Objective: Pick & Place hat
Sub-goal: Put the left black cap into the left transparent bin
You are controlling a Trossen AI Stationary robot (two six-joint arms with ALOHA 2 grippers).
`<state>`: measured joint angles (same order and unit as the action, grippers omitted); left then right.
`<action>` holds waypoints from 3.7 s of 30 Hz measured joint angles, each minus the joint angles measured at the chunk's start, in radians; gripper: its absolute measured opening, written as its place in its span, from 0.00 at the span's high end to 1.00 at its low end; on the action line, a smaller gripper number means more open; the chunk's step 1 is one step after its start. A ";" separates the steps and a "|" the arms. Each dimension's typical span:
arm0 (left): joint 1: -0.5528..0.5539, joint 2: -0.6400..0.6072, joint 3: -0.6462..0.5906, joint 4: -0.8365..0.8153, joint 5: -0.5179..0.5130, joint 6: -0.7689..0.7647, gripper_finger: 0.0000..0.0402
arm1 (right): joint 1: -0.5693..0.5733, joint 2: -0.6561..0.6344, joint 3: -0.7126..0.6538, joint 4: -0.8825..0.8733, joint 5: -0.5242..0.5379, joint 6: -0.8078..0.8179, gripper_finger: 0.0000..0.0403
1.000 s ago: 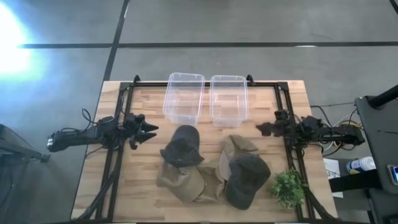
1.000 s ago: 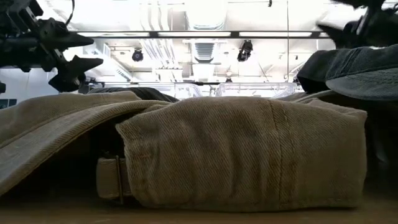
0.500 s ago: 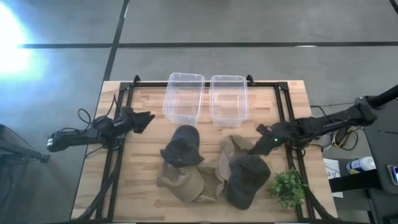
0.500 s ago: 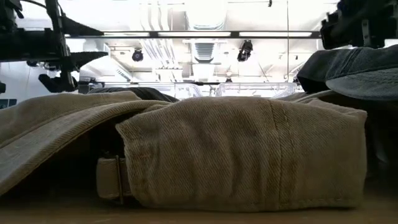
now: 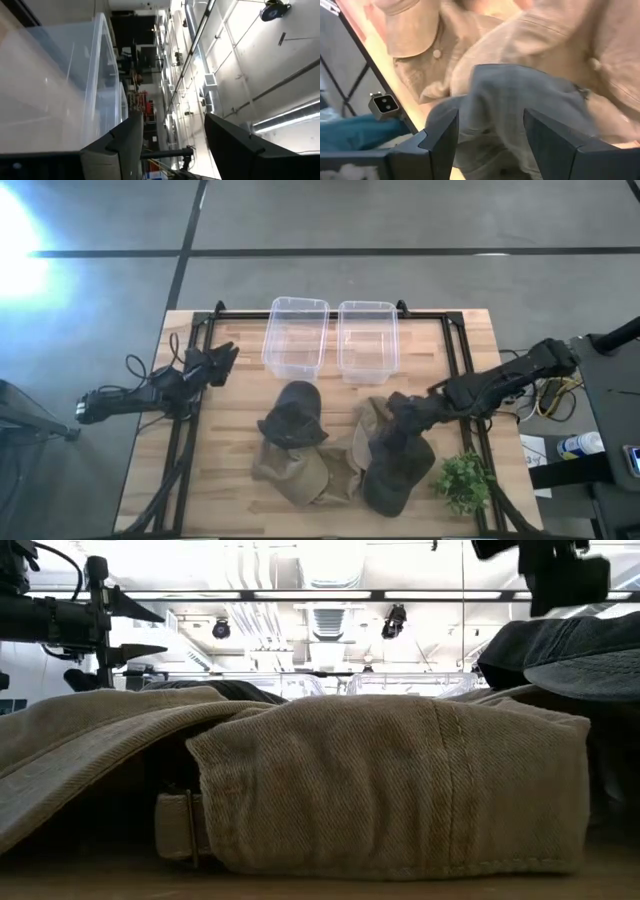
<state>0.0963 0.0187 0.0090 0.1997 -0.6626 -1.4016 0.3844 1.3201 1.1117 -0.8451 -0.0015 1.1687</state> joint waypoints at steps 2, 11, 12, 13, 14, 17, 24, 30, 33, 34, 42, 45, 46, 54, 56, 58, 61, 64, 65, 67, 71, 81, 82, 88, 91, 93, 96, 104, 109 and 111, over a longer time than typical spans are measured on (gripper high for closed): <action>0.000 0.003 0.000 0.000 0.027 0.062 0.49 | 0.043 0.060 0.053 -0.012 0.034 0.004 0.46; -0.002 0.035 0.002 0.012 0.736 0.216 0.49 | 0.211 0.357 0.256 -0.022 0.104 -0.048 0.46; -0.001 0.039 0.003 0.013 0.789 0.230 0.49 | 0.225 0.390 0.277 -0.023 0.097 -0.066 0.46; -0.001 0.042 0.004 0.011 0.825 0.242 0.49 | 0.238 0.424 0.300 -0.029 0.088 -0.082 0.46; -0.001 0.046 0.006 0.010 0.850 0.250 0.49 | 0.249 0.456 0.323 -0.040 0.071 -0.093 0.46; -0.001 0.063 0.004 0.010 0.863 0.294 0.49 | 0.281 0.551 0.394 -0.098 0.020 -0.096 0.46; -0.001 0.130 0.002 -0.046 0.876 0.308 0.49 | 0.318 0.692 0.583 -0.267 -0.001 -0.146 0.46; -0.021 0.214 0.066 -0.047 0.909 0.277 0.49 | 0.273 0.668 0.663 -0.441 0.113 -0.215 0.46; -0.048 0.283 0.145 -0.128 0.933 0.336 0.49 | 0.215 0.615 0.632 -0.412 0.124 -0.224 0.46; -0.059 0.312 0.178 -0.171 0.935 0.370 0.49 | 0.196 0.600 0.617 -0.396 0.126 -0.226 0.46; -0.217 0.598 0.430 -0.548 0.850 0.761 0.49 | 0.050 0.556 0.529 -0.124 0.133 -0.372 0.46; -0.276 0.707 0.477 -0.597 0.775 0.843 0.49 | -0.012 0.560 0.514 -0.072 0.133 -0.431 0.46; -0.292 0.742 0.489 -0.600 0.742 0.861 0.49 | -0.037 0.560 0.508 -0.054 0.133 -0.446 0.46; -0.327 0.973 0.565 -0.686 0.577 0.777 0.49 | -0.211 0.561 0.496 0.063 0.038 -0.390 0.46; -0.332 0.999 0.585 -0.691 0.575 0.758 0.49 | -0.229 0.562 0.490 0.113 0.028 -0.388 0.46; -0.342 1.014 0.595 -0.678 0.572 0.749 0.49 | -0.229 0.562 0.489 0.137 0.063 -0.409 0.46; -0.349 1.044 0.599 -0.648 0.567 0.735 0.49 | -0.230 0.562 0.482 0.112 0.112 -0.369 0.46; -0.349 1.062 0.622 -0.546 0.564 0.676 0.49 | -0.255 0.562 0.443 0.117 0.131 -0.277 0.46; -0.349 1.073 0.624 -0.506 0.563 0.662 0.49 | -0.266 0.562 0.424 0.139 0.135 -0.244 0.46; -0.349 1.106 0.623 -0.435 0.563 0.646 0.49 | -0.281 0.562 0.382 0.207 0.140 -0.188 0.46; -0.349 1.193 0.623 -0.430 0.561 0.639 0.49 | -0.293 0.563 0.311 0.325 0.132 -0.106 0.46; -0.347 1.352 0.621 -0.667 0.313 0.762 0.49 | -0.283 0.563 0.204 0.460 0.044 -0.042 0.46; -0.347 1.359 0.621 -0.666 0.287 0.793 0.49 | -0.283 0.563 0.203 0.459 0.044 -0.042 0.46; -0.385 1.364 0.623 -0.737 0.224 1.061 0.49 | -0.288 0.561 0.203 0.462 0.059 -0.047 0.46; -0.435 1.332 0.623 -0.811 0.216 1.141 0.51 | -0.285 0.560 0.212 0.455 0.061 -0.063 0.46; -0.471 1.298 0.631 -0.860 0.215 1.132 0.52 | -0.286 0.558 0.218 0.454 0.066 -0.072 0.46; -0.512 1.235 0.684 -0.955 0.183 1.027 0.55 | -0.288 0.558 0.222 0.454 0.087 -0.078 0.46; -0.506 1.068 0.808 -1.000 0.005 0.325 0.57 | -0.295 0.556 0.222 0.454 0.108 -0.095 0.46; -0.501 1.064 0.696 -0.725 -0.016 0.052 0.57 | -0.296 0.556 0.222 0.458 0.109 -0.105 0.46; -0.499 1.094 0.636 -0.533 -0.013 0.026 0.57 | -0.297 0.556 0.222 0.459 0.109 -0.114 0.46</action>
<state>-0.4026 1.1128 0.6447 -0.3334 -0.6756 -1.3758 0.0871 1.8759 1.3338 -0.3862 0.1074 1.0551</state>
